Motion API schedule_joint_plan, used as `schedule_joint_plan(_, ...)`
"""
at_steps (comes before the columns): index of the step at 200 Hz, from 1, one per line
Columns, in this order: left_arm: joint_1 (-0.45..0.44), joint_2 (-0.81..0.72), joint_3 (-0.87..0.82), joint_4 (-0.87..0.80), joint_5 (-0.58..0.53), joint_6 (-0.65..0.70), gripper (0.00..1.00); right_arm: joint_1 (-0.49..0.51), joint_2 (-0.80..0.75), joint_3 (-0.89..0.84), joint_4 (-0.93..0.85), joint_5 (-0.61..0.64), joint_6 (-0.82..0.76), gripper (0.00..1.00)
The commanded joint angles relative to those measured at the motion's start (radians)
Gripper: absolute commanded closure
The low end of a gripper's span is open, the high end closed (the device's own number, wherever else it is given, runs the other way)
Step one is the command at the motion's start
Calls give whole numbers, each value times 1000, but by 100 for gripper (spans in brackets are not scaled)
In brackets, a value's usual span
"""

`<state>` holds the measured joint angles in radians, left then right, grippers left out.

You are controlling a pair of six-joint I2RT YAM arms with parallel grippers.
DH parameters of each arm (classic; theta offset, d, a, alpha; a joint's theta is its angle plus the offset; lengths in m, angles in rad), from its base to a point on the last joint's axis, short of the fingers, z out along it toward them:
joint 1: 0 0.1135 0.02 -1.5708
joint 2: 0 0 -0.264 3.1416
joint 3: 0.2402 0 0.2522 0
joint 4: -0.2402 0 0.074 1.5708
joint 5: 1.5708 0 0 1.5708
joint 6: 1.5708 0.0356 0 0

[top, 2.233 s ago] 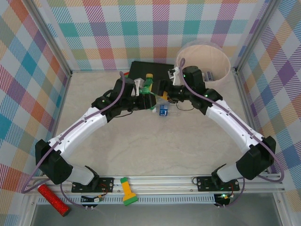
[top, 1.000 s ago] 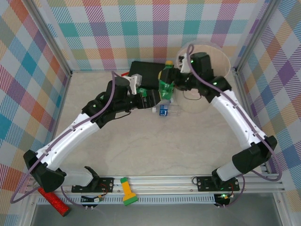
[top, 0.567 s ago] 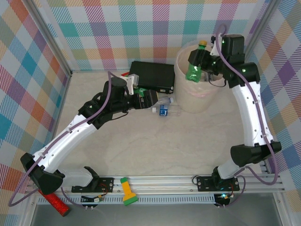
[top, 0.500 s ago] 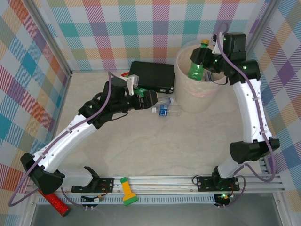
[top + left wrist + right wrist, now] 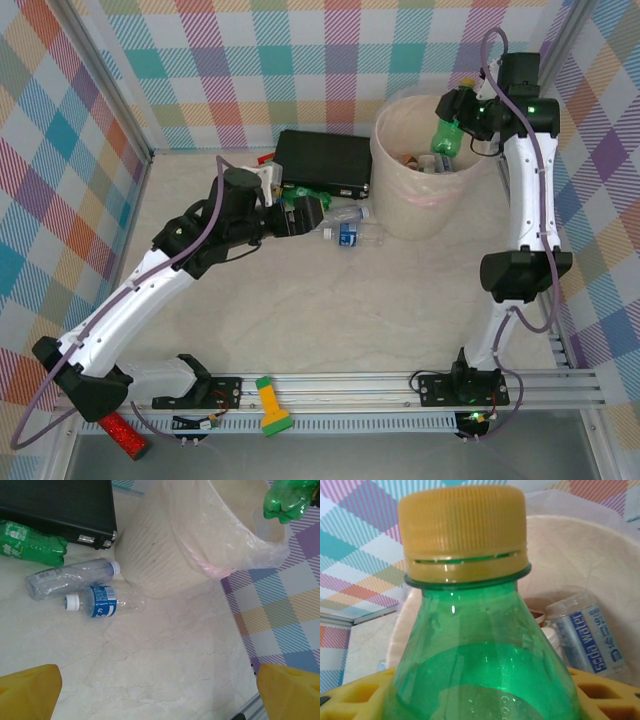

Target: Put the plastic bottles in the bin

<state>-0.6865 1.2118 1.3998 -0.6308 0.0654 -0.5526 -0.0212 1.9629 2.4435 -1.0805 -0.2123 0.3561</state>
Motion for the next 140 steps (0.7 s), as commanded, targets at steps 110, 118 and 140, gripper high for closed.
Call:
schedule_joint_plan(110, 13, 2, 11, -12, -9, 18, 1, -5, -18, 49, -103, 19, -61, 1)
schedule_joint_plan(118, 13, 6, 10, -11, -7, 18, 1, -5, -28, 48, -103, 13, -57, 1)
schedule_joint_plan(140, 15, 20, 8, -12, -7, 20, 0, -4, -56, 48, -102, 0, -49, 1)
